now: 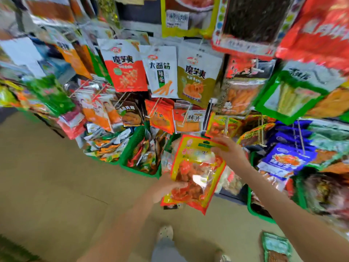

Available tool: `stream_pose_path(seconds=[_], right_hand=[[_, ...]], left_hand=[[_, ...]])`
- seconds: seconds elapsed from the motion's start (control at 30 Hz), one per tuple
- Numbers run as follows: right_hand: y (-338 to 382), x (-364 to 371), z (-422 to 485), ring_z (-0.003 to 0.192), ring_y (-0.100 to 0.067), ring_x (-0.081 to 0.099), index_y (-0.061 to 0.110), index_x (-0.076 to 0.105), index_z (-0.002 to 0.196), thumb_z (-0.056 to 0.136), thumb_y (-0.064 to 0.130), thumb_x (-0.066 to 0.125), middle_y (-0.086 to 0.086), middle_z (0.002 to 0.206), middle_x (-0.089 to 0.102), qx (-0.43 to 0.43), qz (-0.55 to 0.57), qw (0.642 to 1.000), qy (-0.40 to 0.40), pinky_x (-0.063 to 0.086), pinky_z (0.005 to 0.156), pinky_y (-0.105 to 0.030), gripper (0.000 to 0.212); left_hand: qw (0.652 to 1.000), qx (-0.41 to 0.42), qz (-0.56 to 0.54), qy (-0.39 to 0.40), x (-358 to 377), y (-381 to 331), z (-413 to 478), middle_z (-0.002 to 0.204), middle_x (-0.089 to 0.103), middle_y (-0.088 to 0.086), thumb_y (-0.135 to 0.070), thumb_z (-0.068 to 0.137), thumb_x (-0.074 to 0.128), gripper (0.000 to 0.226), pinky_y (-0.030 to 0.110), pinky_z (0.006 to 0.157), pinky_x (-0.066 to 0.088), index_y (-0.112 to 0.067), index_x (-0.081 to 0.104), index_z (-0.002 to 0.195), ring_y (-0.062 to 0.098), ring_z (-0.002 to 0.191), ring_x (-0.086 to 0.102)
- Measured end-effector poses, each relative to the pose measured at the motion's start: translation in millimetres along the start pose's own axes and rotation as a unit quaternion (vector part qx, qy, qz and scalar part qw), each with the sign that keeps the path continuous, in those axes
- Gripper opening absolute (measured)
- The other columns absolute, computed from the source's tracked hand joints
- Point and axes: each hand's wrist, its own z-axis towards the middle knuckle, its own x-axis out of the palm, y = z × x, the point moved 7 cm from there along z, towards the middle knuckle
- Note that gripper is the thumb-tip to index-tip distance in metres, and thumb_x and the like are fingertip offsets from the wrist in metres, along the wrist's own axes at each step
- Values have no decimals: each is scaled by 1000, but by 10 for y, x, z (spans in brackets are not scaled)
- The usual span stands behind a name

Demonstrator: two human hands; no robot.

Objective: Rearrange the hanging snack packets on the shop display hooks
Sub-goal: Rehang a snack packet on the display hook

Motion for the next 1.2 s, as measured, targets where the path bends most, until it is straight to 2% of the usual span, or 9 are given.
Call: stream_pose_path(seconds=[0.07, 0.17, 0.27, 0.37, 0.5, 0.7, 0.87, 1.07, 1.2], right_hand=[[-57, 31, -14, 81, -15, 55, 15, 66, 99, 83, 12, 67, -2, 89, 61, 38, -28, 999, -8, 40, 69, -26, 16], [-146, 56, -49, 79, -17, 55, 17, 67, 95, 87, 10, 62, -1, 85, 61, 34, -40, 999, -11, 40, 66, -20, 12], [-307, 22, -3, 85, -24, 57, 8, 69, 101, 87, 2, 58, -12, 92, 65, 17, -92, 995, -21, 43, 78, -32, 18], [-559, -35, 156, 86, -23, 56, 6, 70, 98, 85, 1, 61, -5, 86, 63, 19, -105, 994, -27, 44, 81, -39, 17], [-1059, -109, 495, 75, -18, 53, -2, 69, 89, 83, 0, 61, -1, 72, 58, 43, -60, 996, -47, 43, 71, -39, 9], [-2018, -38, 1021, 57, -11, 41, 12, 57, 62, 85, 17, 62, 4, 57, 44, 105, -17, 992, -65, 32, 59, -33, 24], [-2258, -64, 1486, 65, -1, 48, 20, 68, 83, 82, 19, 69, 12, 70, 53, 118, -7, 985, -123, 36, 58, -11, 2], [-2185, -184, 1731, 89, -14, 52, 16, 68, 87, 84, 5, 63, 13, 85, 57, 56, -2, 983, -175, 36, 78, -25, 12], [-2282, -176, 1801, 80, -7, 54, 24, 61, 76, 85, 8, 62, 14, 81, 58, 65, 36, 980, -187, 37, 75, -23, 18]], left_hand=[[999, 11, 40, 35, -59, -119, 63, 105, 69, 1, -12, 73, 78, 37, 16, 75, 51, -19, 65, 108, 11, 90, 65], [994, 62, 67, 59, -82, -495, 167, 108, 68, -4, -15, 78, 74, 36, 29, 92, 48, -25, 61, 111, 12, 100, 63], [983, 177, 44, 8, -48, -1054, 342, 107, 63, -12, -22, 83, 70, 32, 19, 88, 45, -29, 55, 110, 6, 104, 59], [926, 287, 244, 1, 272, -1433, 568, 98, 62, -17, -25, 87, 65, 24, 19, 84, 45, -23, 64, 111, 4, 95, 58], [850, 277, 447, -32, 685, -1403, 1239, 90, 66, 7, -32, 93, 54, 24, 30, 61, 37, -14, 67, 103, 24, 84, 60], [884, 243, 393, -71, 923, -1101, 2212, 92, 66, 14, -27, 94, 52, 25, 34, 68, 39, -7, 67, 98, 30, 90, 61], [904, 237, 336, -121, 899, -1023, 2753, 100, 68, 14, -20, 97, 48, 22, 33, 72, 35, -12, 66, 107, 31, 97, 60], [903, 285, 268, -177, 874, -1157, 2911, 86, 68, 9, -21, 96, 49, 19, 34, 76, 37, -13, 66, 98, 30, 85, 60], [913, 302, 198, -190, 882, -1134, 2968, 76, 67, 7, -30, 94, 54, 24, 37, 76, 43, -12, 67, 101, 28, 72, 61]])
